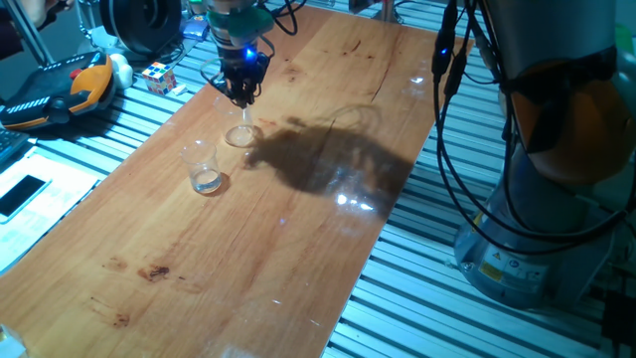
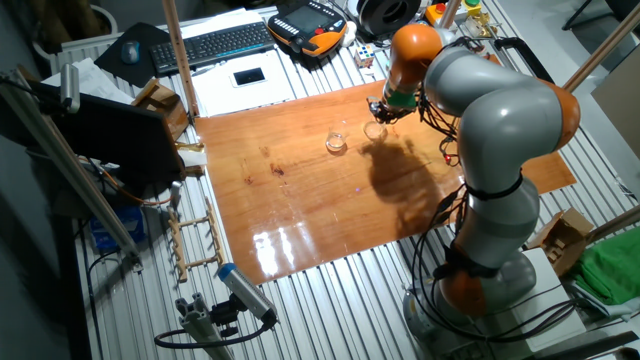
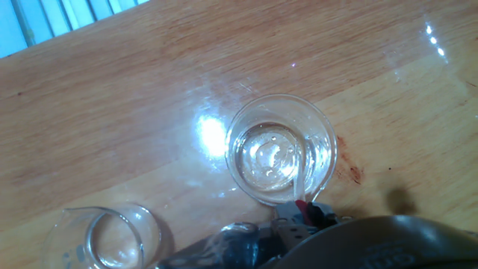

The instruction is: Transfer liquid using a dropper

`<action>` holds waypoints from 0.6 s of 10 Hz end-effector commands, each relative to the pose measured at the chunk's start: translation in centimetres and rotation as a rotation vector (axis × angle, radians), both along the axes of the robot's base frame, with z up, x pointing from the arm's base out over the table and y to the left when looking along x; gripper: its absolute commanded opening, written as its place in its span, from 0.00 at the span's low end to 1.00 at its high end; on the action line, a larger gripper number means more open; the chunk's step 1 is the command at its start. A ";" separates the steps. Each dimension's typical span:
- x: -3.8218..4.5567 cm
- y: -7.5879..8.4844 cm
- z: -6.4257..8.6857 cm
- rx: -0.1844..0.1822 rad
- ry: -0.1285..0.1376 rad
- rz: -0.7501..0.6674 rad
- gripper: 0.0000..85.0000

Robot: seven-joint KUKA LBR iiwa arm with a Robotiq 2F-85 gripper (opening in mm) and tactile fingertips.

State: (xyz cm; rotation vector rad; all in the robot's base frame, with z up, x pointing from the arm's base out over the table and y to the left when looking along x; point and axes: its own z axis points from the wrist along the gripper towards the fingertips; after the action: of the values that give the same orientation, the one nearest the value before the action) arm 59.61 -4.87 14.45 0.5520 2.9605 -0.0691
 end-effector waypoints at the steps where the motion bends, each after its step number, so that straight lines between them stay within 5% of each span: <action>1: -0.04 0.1 0.3 -0.001 0.000 0.002 0.18; 6: 0.14 0.8 2.4 -0.020 0.000 0.005 0.17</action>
State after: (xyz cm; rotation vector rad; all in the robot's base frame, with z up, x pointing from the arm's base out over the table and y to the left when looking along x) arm 59.77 -4.06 16.89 0.5423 2.9582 -0.0991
